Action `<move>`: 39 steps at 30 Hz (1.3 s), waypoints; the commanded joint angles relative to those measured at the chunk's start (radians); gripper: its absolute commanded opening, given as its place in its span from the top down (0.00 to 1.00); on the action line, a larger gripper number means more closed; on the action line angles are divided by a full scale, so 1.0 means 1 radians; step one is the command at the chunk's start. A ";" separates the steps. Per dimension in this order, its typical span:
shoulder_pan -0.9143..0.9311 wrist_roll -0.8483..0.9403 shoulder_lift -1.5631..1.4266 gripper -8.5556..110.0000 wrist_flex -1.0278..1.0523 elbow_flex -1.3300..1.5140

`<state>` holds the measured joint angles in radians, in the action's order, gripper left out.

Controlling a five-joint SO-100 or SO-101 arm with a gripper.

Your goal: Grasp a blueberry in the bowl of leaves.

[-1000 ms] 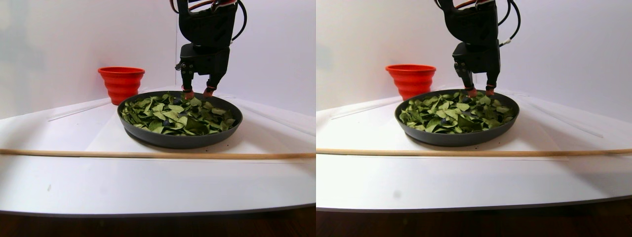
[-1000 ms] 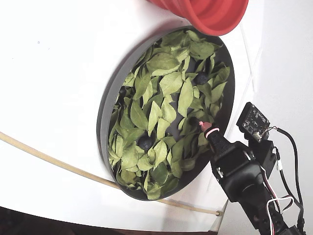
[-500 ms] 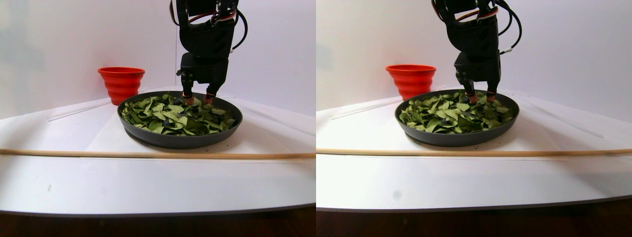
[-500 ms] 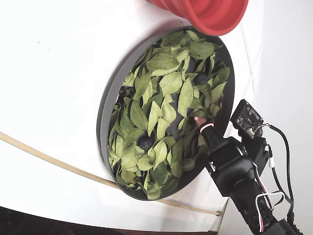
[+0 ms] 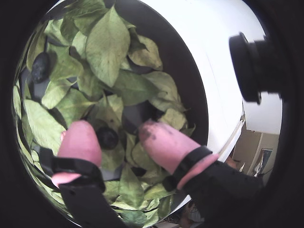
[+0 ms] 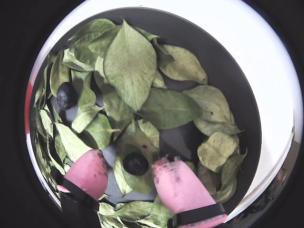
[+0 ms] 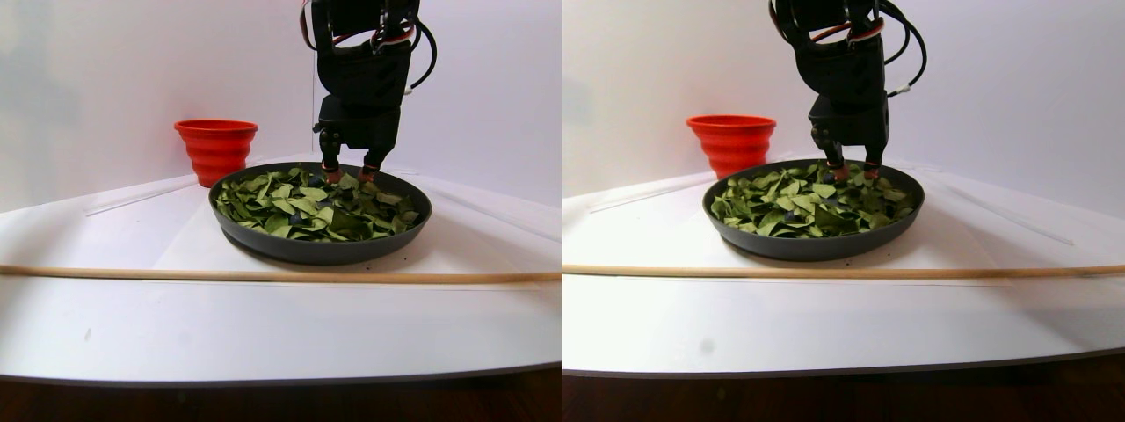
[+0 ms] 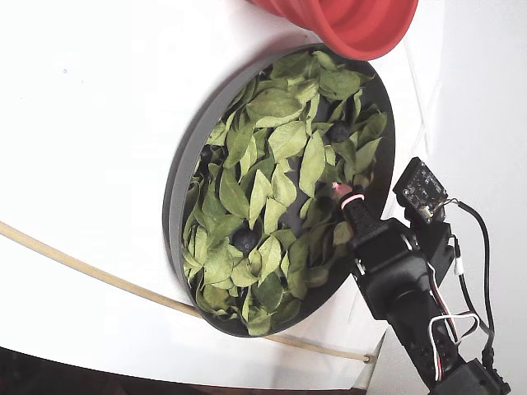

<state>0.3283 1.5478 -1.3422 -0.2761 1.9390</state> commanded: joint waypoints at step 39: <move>-0.008 -0.060 0.084 0.78 -0.087 -0.066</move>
<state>0.3206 1.4910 -1.2287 -0.3436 1.8991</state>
